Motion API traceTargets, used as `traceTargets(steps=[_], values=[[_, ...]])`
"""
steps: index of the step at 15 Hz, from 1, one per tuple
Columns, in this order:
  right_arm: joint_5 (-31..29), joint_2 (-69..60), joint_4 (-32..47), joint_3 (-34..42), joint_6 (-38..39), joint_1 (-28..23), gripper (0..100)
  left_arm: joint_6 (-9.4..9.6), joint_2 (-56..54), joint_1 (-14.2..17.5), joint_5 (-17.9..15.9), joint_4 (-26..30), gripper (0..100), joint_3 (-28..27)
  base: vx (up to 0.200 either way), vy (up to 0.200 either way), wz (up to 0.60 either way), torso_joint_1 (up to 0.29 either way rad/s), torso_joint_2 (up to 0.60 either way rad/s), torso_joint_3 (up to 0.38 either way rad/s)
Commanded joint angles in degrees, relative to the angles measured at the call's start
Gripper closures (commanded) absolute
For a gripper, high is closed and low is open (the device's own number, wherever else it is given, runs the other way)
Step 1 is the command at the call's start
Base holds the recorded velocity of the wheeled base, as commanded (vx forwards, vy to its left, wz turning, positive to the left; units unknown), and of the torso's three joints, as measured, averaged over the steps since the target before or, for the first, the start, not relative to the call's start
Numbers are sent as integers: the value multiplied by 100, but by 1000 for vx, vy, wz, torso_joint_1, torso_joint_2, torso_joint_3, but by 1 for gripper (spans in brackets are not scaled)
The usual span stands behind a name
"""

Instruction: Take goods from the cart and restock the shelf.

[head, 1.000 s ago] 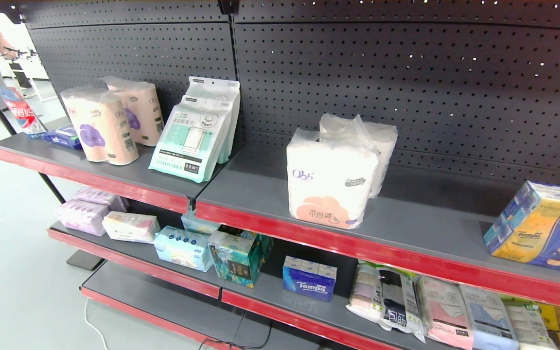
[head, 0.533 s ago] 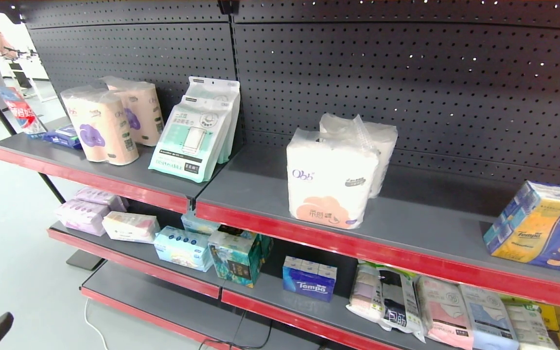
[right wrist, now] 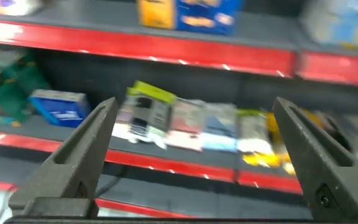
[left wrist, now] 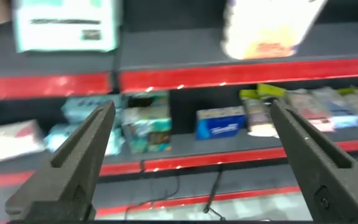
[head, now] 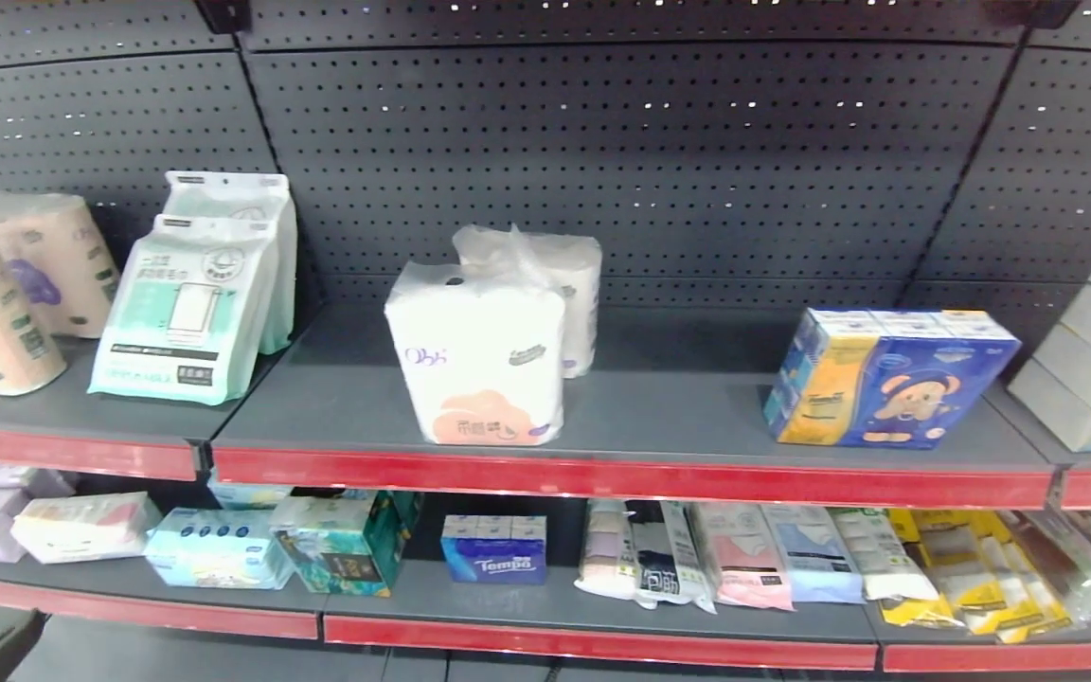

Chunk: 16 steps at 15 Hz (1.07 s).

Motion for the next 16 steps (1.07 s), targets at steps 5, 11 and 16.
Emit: traceTargets(steps=[5, 11, 16], values=[[-25, 5, -1, 8, 305, 2, 0, -10, 95, 4, 58, 4, 0, -19, 0, 0, -120, 0, 0, 1], [529, 66, -308, 149, 385, 11, 0, -476, 297, 215, 322, -5, 0, -19, 0, 0, 0, 0, 0, 0], [326, 5, -326, 184, 332, -7, 0, -494, 561, 365, 331, -75, 0, -80, 0, 0, 0, 0, 0, 0]])
